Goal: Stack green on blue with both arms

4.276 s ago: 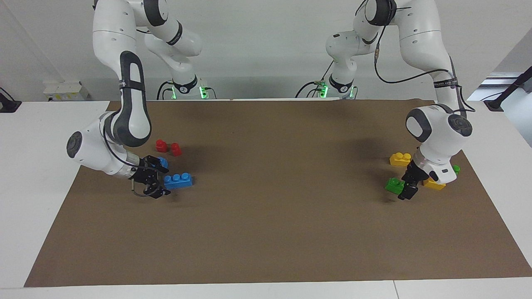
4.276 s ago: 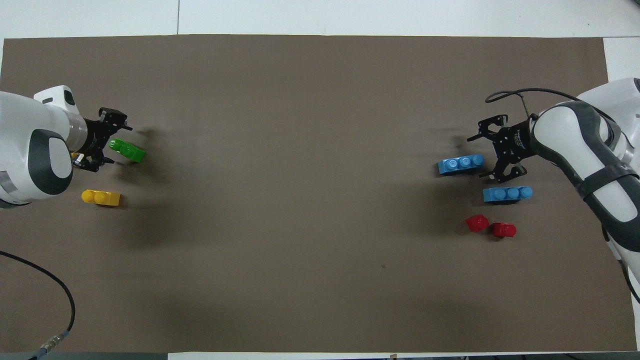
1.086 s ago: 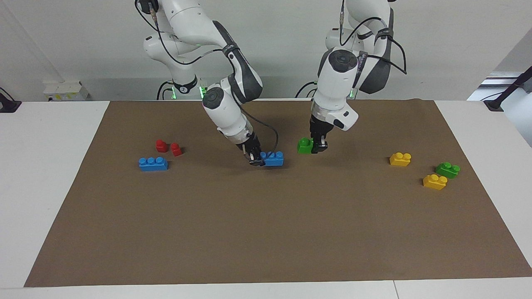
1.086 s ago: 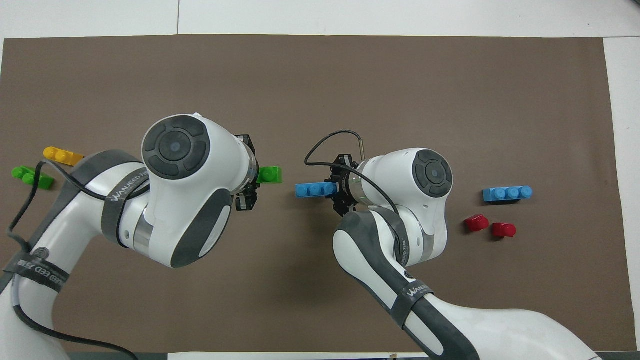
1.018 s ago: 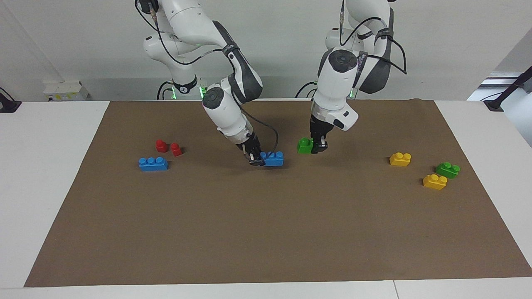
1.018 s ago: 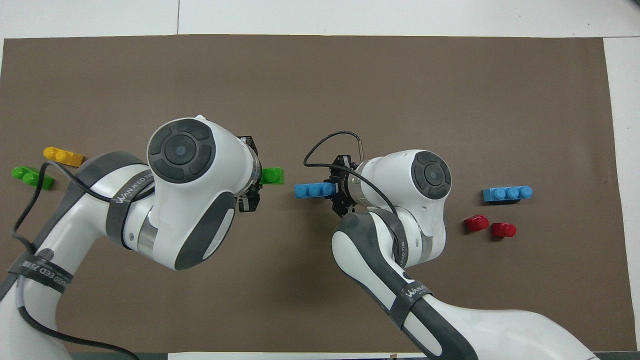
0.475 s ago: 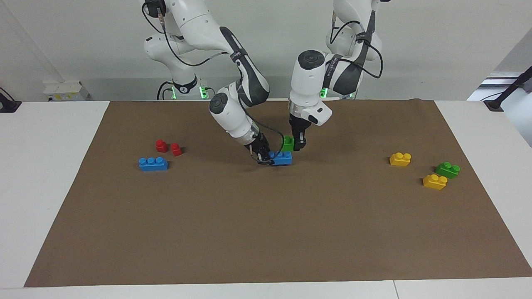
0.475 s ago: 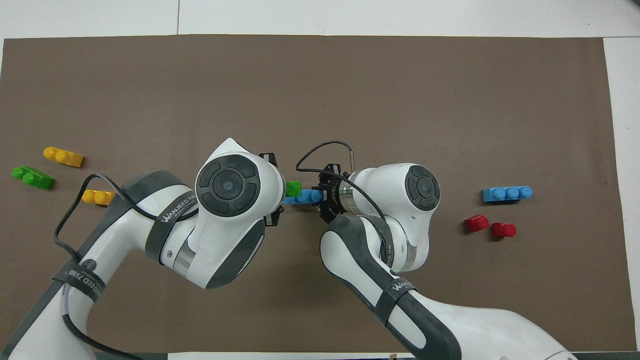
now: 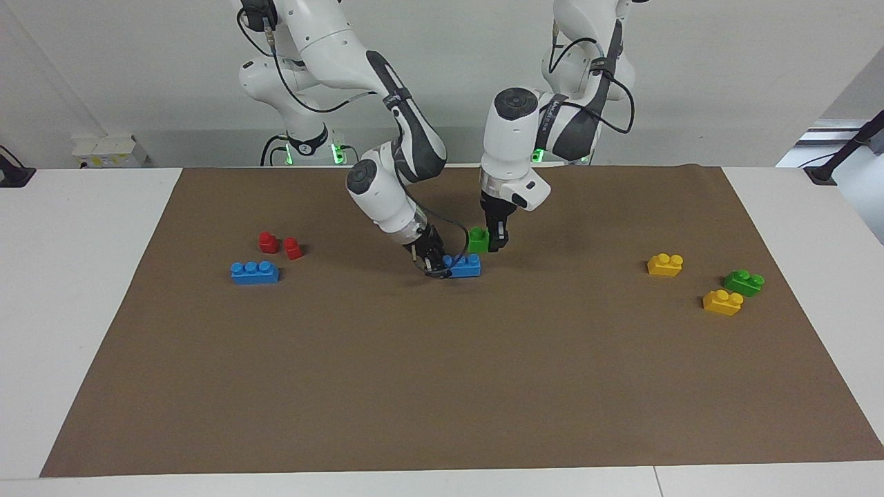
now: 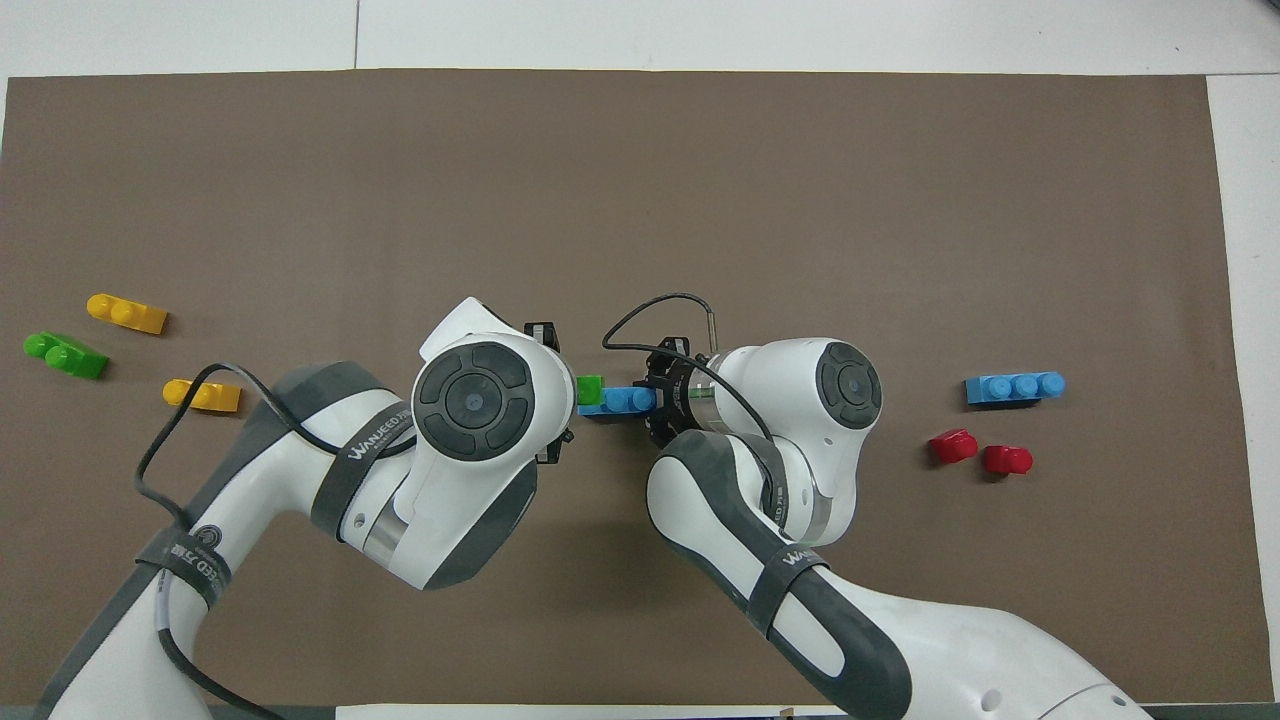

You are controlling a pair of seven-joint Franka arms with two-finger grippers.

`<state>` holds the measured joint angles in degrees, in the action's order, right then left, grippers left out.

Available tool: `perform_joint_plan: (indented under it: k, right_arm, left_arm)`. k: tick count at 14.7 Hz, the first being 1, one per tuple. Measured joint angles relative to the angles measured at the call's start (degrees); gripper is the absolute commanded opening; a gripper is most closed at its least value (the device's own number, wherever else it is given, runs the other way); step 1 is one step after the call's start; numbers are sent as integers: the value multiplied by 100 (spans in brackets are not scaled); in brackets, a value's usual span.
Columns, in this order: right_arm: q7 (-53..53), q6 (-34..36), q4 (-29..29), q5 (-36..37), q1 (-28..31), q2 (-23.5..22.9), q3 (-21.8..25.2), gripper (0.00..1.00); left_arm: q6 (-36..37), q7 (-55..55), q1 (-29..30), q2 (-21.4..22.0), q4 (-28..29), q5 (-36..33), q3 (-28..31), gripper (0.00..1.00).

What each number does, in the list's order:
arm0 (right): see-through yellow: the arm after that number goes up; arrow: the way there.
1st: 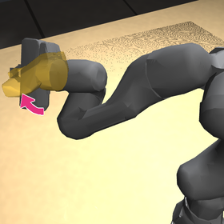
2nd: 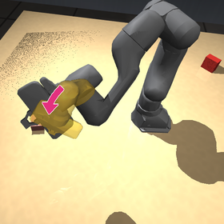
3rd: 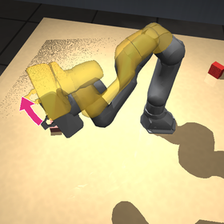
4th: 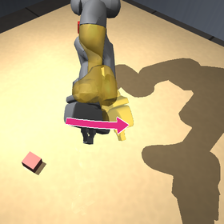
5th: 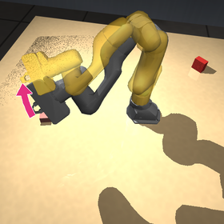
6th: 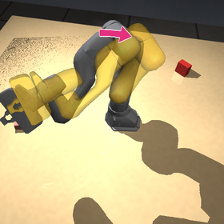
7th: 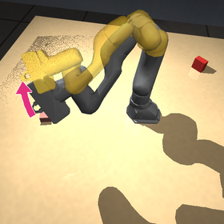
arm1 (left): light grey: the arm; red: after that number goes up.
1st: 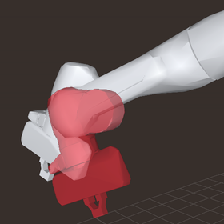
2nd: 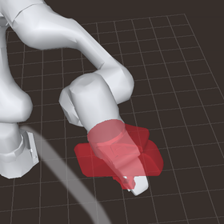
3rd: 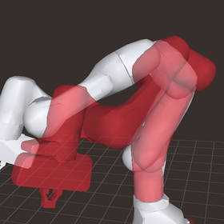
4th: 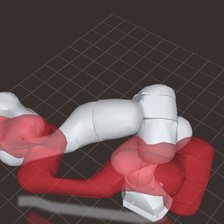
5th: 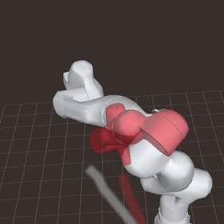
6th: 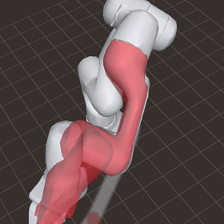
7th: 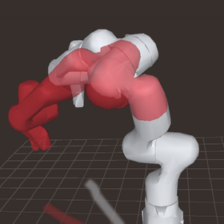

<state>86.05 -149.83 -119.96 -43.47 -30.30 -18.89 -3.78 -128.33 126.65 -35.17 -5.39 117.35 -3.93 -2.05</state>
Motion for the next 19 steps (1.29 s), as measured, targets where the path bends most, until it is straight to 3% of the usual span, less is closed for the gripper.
perform_joint_plan:
  k: [19]
  right_arm:
    - [1, -139, -81, -35, -7, 38, -13, 0]
  left_arm:
    - [-868, 809, -304, -383, 343, -503, -15, 0]
